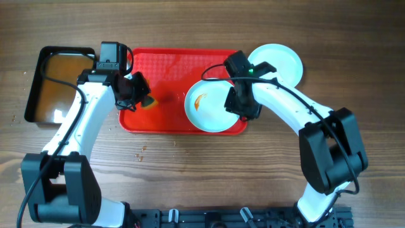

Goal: Clean dirty plates on tray and stack at the side

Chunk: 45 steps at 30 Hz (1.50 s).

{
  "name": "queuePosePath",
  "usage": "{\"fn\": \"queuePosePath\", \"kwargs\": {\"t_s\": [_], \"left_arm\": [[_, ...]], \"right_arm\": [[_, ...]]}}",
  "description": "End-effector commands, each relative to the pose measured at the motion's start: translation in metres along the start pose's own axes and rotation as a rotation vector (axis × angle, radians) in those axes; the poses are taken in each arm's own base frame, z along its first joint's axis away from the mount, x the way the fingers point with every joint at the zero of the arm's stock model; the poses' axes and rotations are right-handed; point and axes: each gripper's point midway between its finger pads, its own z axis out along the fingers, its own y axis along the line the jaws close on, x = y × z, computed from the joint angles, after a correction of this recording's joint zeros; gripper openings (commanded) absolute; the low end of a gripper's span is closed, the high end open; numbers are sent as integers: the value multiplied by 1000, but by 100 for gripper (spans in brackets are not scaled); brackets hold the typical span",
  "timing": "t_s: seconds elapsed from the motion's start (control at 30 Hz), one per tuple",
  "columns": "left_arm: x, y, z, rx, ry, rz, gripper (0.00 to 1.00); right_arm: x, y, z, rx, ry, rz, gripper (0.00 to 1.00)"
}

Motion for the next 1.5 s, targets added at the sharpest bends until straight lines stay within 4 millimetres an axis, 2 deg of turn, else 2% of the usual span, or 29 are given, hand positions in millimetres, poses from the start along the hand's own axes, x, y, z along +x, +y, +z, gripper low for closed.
{"fn": "queuePosePath", "kwargs": {"t_s": [0.0,0.1,0.17,0.23,0.27,0.3,0.4,0.43,0.5,0.53,0.63,0.73,0.83,0.87,0.93,1.07,1.23,1.47], "left_arm": [[-4,-8,-8,27,-19,7,4],[-4,-8,-8,28,-22,7,4],[-5,-9,-8,30,-24,8,4],[-5,-9,-8,29,-23,8,4],[-5,-9,-8,29,-23,8,4],[-5,-9,-8,30,-24,8,4],[-7,-10,-8,34,-31,10,4],[-9,-11,-8,39,-39,11,4],[-9,-18,-8,52,-48,27,4],[-7,-21,-7,57,-45,34,4],[8,-43,-5,93,-22,99,4],[22,-56,3,97,7,142,4],[41,-60,26,78,85,168,4],[49,-62,34,71,113,180,4],[55,-63,42,60,134,192,4],[55,-65,45,64,131,197,4],[43,-77,54,106,89,169,4],[49,-95,78,150,94,208,4]], "right_arm": [[7,-9,7,15,1,36,41],[9,12,10,-89,28,-45,41],[12,15,18,-97,53,-47,40],[15,14,34,-75,75,-50,39],[17,17,43,-81,96,-60,32],[24,36,51,-178,139,-169,17],[28,63,43,-317,161,-307,15],[25,72,38,-337,131,-383,11],[19,91,34,-365,42,-539,10],[17,93,35,-351,19,-547,5],[11,93,43,-291,-35,-571,4],[10,94,48,-285,-41,-574,4],[3,90,49,-252,-70,-540,7],[-4,94,48,-253,-103,-537,9],[-20,97,45,-242,-177,-530,8],[-47,107,37,-245,-302,-522,4],[-48,108,47,-243,-300,-525,4],[-47,107,48,-243,-293,-522,4]]}}
